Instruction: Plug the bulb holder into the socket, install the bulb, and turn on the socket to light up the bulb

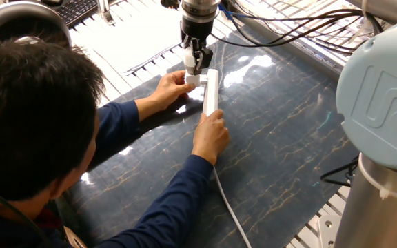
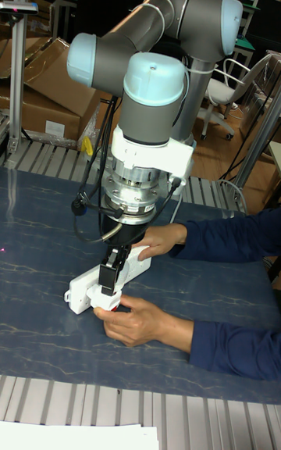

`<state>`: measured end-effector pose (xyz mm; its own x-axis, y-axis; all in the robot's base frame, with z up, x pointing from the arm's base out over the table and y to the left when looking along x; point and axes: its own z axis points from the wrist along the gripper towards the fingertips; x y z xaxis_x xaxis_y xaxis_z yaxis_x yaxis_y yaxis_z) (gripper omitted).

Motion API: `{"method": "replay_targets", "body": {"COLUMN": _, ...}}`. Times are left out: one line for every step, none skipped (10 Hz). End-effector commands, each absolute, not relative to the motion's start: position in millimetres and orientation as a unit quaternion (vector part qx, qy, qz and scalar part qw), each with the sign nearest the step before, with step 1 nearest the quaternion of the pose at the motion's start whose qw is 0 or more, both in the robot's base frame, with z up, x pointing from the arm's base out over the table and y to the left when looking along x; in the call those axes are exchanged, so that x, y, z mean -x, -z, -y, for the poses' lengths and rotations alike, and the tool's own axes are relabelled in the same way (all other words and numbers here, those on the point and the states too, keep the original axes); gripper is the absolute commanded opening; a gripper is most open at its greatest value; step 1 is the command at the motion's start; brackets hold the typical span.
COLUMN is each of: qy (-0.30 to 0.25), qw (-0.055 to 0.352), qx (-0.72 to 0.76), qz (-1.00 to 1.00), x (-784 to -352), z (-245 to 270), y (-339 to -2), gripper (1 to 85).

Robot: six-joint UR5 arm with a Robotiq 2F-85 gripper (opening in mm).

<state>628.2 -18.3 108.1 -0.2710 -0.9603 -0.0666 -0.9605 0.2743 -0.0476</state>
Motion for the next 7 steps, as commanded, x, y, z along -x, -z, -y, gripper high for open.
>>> {"method": "replay_targets", "body": {"qy": -0.005, "qw": 0.043, "qx": 0.597, "qz": -0.801, "x": -628.7, "z": 17.4, "y": -109.3, "gripper": 48.7}}
{"method": "replay_targets", "body": {"qy": -0.003, "qw": 0.042, "qx": 0.595, "qz": -0.803, "x": -629.7, "z": 17.2, "y": -109.6, "gripper": 45.3}}
{"method": "replay_targets", "body": {"qy": -0.003, "qw": 0.042, "qx": 0.591, "qz": -0.806, "x": -630.6, "z": 16.9, "y": -109.3, "gripper": 39.0}}
{"method": "replay_targets", "body": {"qy": -0.004, "qw": 0.042, "qx": 0.582, "qz": -0.812, "x": -631.2, "z": 16.3, "y": -108.5, "gripper": 25.7}}
{"method": "replay_targets", "body": {"qy": -0.007, "qw": 0.04, "qx": 0.571, "qz": -0.82, "x": -629.7, "z": 16.2, "y": -108.3, "gripper": 14.3}}
{"method": "replay_targets", "body": {"qy": -0.009, "qw": 0.036, "qx": 0.554, "qz": -0.832, "x": -627.0, "z": 17.3, "y": -108.0, "gripper": 1.0}}
{"method": "replay_targets", "body": {"qy": -0.015, "qw": 0.029, "qx": 0.533, "qz": -0.845, "x": -623.0, "z": 17.5, "y": -107.9, "gripper": 1.0}}
